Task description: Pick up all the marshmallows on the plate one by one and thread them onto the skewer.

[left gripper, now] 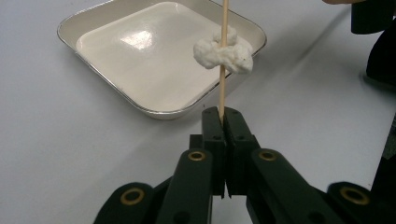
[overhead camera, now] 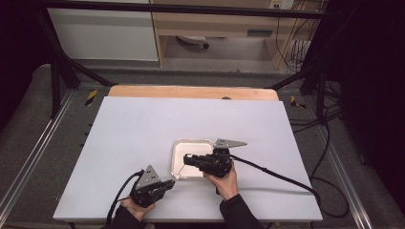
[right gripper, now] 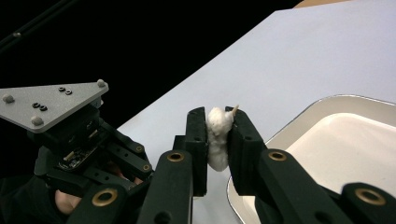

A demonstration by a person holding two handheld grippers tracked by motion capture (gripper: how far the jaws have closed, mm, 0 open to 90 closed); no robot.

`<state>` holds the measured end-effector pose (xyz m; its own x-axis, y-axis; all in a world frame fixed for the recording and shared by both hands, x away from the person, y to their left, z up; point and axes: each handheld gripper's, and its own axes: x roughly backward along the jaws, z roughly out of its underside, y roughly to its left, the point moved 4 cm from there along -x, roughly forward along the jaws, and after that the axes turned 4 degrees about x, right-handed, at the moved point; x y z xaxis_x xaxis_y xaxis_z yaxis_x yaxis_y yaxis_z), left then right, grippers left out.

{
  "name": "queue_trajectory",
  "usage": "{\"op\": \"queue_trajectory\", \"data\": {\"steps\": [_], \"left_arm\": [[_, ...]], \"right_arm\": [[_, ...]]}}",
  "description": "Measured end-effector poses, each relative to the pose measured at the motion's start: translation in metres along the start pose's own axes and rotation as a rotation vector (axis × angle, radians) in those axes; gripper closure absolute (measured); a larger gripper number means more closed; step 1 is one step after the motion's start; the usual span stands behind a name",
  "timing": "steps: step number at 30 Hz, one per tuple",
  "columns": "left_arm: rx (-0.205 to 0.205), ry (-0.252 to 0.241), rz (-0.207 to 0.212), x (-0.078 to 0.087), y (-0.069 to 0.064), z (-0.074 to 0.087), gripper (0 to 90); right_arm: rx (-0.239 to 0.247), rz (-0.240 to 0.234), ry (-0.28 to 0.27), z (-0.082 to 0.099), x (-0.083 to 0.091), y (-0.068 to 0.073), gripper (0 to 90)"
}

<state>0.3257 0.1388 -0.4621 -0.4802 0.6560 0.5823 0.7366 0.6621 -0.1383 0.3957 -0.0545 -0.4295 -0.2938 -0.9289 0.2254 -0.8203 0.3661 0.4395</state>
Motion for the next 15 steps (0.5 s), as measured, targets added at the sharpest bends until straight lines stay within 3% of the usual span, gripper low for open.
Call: {"op": "queue_trajectory", "data": {"steps": [8,11,15], "left_arm": [[-0.004,0.005,0.006,-0.0016,-0.0011,-0.0002,88.7],[-0.002,-0.016,0.017,-0.001,-0.0022,-0.002,88.6],[0.015,-0.037,0.016,0.0013,0.0006,-0.0035,88.6]], "right_arm": [[-0.006,-0.008,0.022,0.005,-0.0021,0.0007,80.8],[-0.001,-0.012,0.028,0.0023,0.0,0.0009,79.3],[0.003,0.004,0.004,-0.0025,0.0033,0.0019,56.3]]}}
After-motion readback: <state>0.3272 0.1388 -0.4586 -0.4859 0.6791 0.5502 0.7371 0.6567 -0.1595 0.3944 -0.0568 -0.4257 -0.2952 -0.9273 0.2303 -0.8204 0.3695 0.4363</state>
